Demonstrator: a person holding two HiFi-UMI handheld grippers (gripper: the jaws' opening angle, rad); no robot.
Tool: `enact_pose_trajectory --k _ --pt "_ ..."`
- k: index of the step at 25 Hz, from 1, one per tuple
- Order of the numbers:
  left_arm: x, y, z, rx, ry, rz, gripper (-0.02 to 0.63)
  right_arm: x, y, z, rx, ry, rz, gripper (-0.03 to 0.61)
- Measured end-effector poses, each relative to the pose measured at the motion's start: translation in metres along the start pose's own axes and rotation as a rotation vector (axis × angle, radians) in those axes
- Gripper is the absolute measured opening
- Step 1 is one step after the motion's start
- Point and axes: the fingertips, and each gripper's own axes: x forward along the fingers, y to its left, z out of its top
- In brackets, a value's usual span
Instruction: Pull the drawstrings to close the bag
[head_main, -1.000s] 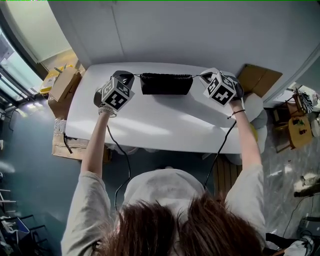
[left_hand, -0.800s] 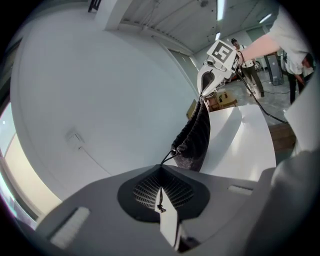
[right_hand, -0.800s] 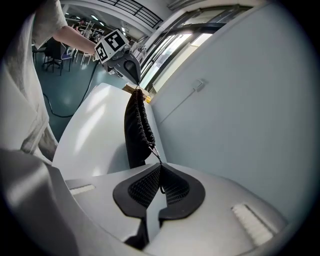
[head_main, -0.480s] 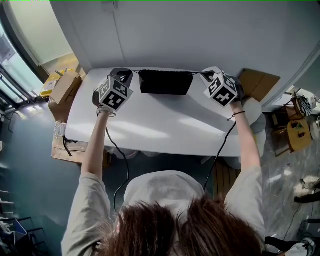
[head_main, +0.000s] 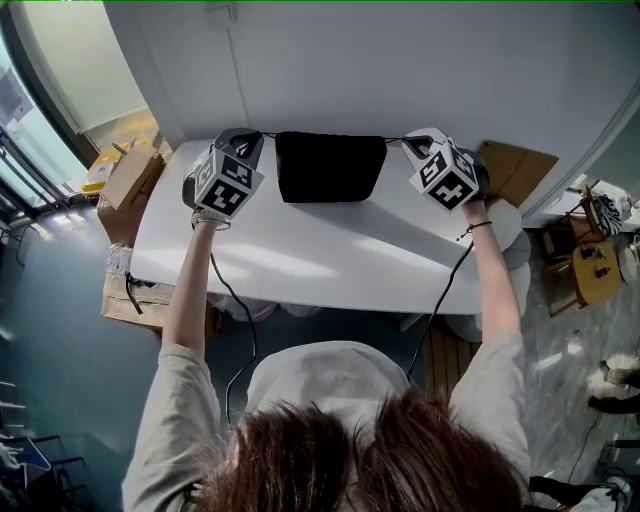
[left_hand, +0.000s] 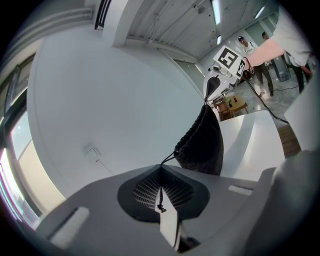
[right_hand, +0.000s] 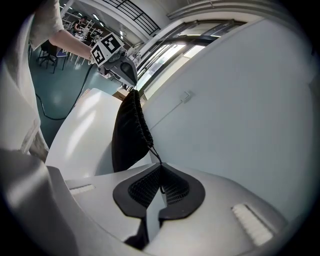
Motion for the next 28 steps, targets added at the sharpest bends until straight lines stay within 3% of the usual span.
enact_pose_trajectory --k 28 --pt "-0.026 0.039 0.033 -0.009 -0.107 0.166 0.002 -0.023 -0.037 0.026 0.018 -0.088 -0.144 0.012"
